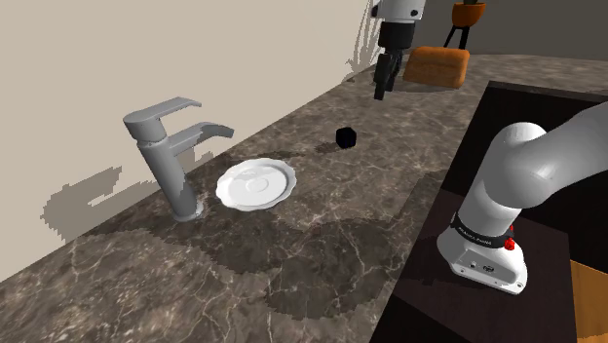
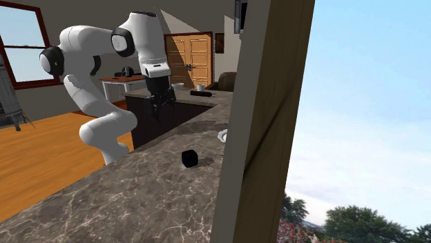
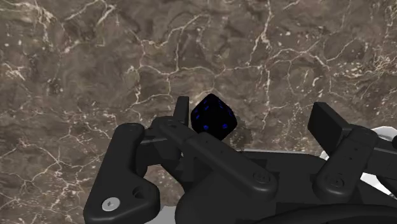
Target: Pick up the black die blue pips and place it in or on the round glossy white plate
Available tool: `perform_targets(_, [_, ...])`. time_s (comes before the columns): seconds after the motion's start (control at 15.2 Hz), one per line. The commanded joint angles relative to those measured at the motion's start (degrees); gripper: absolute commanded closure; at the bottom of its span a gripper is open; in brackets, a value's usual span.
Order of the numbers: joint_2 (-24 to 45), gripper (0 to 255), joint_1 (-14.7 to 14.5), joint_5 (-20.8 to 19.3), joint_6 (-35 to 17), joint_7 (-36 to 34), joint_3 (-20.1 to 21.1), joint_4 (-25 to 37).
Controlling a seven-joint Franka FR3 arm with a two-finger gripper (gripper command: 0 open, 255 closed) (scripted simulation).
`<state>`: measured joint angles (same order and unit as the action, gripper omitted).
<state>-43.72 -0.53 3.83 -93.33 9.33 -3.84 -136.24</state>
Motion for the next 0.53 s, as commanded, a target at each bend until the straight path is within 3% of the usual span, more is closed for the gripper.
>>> perform_targets(0.0, [0.0,0,0.0,0.0,0.0,0.0,0.0,0.0])
perform_targets(0.46, [10.6,0,-1.0,-1.9,-13.4,0.6,2.3,-3.4])
